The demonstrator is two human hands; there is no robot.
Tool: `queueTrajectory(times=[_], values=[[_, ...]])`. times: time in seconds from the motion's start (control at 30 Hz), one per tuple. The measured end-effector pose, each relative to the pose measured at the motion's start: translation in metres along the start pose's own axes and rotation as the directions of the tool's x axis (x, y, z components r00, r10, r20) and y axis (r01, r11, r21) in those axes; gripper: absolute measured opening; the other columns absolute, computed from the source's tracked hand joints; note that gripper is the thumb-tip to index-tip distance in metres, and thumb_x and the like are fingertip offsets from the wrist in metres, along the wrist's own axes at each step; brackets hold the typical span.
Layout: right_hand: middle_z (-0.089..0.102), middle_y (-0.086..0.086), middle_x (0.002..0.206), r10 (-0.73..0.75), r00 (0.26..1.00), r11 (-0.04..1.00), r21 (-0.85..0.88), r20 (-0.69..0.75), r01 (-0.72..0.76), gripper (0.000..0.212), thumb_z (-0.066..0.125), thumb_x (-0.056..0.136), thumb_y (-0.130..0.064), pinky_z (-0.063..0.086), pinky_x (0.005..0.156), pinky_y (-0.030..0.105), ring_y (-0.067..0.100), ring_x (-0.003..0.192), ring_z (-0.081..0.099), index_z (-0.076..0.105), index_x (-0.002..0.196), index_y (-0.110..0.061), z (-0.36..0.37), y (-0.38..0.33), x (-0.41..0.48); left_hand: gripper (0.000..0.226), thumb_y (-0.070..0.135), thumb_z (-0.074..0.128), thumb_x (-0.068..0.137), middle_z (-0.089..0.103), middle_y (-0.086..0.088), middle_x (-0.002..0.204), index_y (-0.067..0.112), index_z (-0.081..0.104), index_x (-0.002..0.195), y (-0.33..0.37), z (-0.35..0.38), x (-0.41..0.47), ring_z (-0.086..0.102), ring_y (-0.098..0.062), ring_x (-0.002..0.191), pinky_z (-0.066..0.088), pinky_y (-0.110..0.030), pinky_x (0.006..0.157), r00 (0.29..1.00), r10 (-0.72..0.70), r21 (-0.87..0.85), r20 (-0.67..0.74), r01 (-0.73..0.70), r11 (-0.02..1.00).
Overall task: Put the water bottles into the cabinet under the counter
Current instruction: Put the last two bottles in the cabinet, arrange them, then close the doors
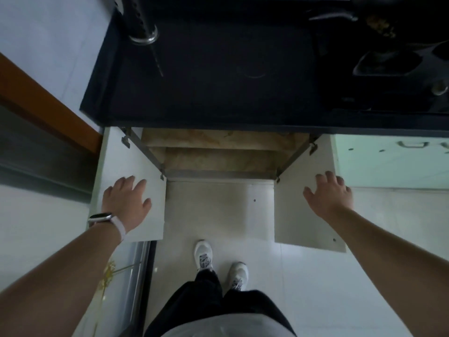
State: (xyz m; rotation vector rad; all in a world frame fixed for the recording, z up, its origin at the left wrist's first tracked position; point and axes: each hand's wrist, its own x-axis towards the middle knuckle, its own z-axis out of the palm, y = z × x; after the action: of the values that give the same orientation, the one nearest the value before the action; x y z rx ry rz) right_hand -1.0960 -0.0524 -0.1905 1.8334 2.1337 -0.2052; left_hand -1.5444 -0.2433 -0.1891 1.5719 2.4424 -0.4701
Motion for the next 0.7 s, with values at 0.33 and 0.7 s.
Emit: queueTrajectory(times=[0.33, 0.7], values=[[0.035, 0.015, 0.140, 0.285, 0.944, 0.942, 0.131, 0.168, -0.308, 0.062, 0.055, 0.088, -0.040, 0.045, 0.089, 0.048, 0.041, 0.119, 0.046, 0.033, 0.140, -0.014, 0.023, 0.015, 0.001, 0.061, 0.039, 0.058, 0.092, 0.027, -0.016, 0.154, 0.018, 0.039, 0.147, -0.048, 0.022, -0.010, 0.033, -0.038, 0.135, 0.044, -0.052, 0.102, 0.950, -0.268, -0.124, 0.160, 0.288, 0.949], [0.037, 0.020, 0.126, 0.317, 0.929, 0.916, 0.191, 0.192, -0.352, 0.057, 0.057, 0.088, -0.032, 0.046, 0.082, 0.045, 0.042, 0.109, 0.048, 0.041, 0.134, -0.002, 0.018, -0.039, 0.007, 0.042, 0.030, 0.054, 0.095, 0.034, -0.012, 0.148, 0.013, 0.053, 0.133, -0.050, 0.031, 0.001, 0.045, -0.033, 0.120, 0.051, -0.044, 0.083, 0.972, -0.180, -0.210, 0.150, 0.209, 0.955]])
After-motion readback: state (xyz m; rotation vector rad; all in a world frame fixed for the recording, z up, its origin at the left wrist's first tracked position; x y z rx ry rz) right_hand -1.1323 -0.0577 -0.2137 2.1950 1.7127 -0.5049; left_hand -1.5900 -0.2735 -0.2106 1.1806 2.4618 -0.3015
